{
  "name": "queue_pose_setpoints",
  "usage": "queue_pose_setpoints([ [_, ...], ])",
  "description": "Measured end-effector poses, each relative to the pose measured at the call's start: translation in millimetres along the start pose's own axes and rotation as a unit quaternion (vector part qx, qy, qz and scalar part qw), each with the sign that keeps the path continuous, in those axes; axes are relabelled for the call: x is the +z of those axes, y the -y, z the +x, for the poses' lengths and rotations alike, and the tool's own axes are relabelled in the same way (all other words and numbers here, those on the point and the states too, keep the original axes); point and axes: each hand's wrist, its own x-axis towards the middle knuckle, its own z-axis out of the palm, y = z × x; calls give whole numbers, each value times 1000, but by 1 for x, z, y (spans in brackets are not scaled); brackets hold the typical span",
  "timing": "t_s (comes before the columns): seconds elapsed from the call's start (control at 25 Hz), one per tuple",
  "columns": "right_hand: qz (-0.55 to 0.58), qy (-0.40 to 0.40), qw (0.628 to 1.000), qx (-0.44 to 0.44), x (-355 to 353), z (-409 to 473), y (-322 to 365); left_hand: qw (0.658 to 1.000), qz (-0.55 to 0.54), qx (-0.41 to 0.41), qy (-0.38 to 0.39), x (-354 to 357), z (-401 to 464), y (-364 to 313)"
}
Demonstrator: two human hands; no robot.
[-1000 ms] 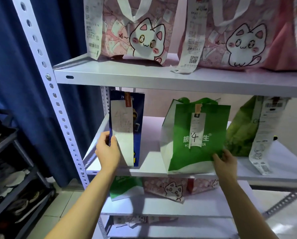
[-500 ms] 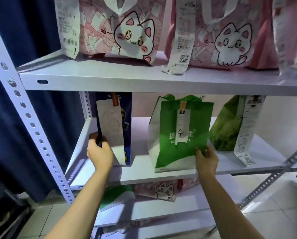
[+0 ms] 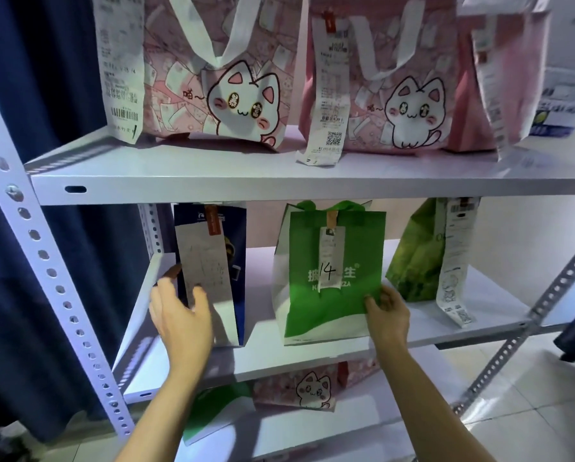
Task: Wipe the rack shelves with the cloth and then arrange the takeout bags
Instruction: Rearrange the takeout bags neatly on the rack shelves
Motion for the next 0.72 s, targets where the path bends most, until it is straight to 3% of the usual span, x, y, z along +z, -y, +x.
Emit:
queue_pose_setpoints([
  [0.12,23,-7,998,-59,-10,-2,20,996,30,83,8,1,-13,-25],
  [0.2,45,2,994,-102,-18,0,34,996,32,83,13,6,-18,-38],
  [0.4,49,35,988,-143,-30,7,55,997,35,30,67,17,-26,-45],
  [0.72,41,103,987,-116,-37,21,37,991,102,-73,49,14,-48,-26],
])
